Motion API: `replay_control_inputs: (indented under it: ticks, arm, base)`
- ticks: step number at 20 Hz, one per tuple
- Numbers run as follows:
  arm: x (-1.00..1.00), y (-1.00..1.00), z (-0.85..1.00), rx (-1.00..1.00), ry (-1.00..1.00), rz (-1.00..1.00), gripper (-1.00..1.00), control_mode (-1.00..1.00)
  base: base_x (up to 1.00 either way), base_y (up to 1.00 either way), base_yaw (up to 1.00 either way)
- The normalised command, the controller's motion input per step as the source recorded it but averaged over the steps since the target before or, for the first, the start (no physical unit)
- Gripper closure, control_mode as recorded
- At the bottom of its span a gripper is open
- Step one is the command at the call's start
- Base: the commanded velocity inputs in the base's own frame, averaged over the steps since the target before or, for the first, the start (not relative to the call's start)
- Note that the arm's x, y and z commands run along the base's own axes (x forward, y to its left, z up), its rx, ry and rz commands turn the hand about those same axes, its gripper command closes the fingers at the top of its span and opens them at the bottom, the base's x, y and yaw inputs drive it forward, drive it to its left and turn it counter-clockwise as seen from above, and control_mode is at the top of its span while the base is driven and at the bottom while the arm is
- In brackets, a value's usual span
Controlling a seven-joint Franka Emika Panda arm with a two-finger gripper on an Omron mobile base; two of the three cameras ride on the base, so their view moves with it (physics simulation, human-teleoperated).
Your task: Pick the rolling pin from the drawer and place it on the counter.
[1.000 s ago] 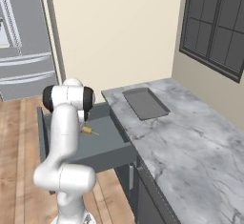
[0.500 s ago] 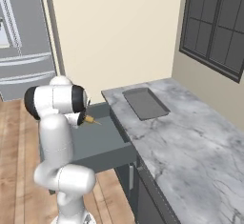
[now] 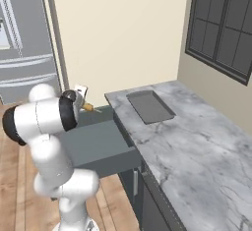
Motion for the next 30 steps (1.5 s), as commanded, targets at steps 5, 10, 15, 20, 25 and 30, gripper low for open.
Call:
replay_control_inputs:
  ticks: [5,10,15,20,25,30]
  arm:
    - [-0.7,-0.29,1.0,0.09,-0.39,-0.07,1.0,-1.0]
    - [-0.29,-0.93,1.0,0.14,0.01,-0.04,1.0,-1.0]
    - [-0.04,-1.0,1.0,0.06,0.33,-0.12,1.0,-1.0]
    - [-0.1,-1.0,0.9,0.0,0.53,-0.2,1.0,-1.0]
    - [-0.4,-0.95,-0.29,0.0,0.45,-0.17,1.0,-1.0]
    - [-0.49,-0.92,-0.95,0.02,0.12,-0.08,1.0,-1.0]
  base:
    - [0.0,0.0,0.0]
    - [0.0,0.0,0.0]
    - [0.0,0.0,0.0]
    - [0.0,0.0,0.0]
    - [0.0,0.0,0.0]
    - [0.0,0.0,0.0]
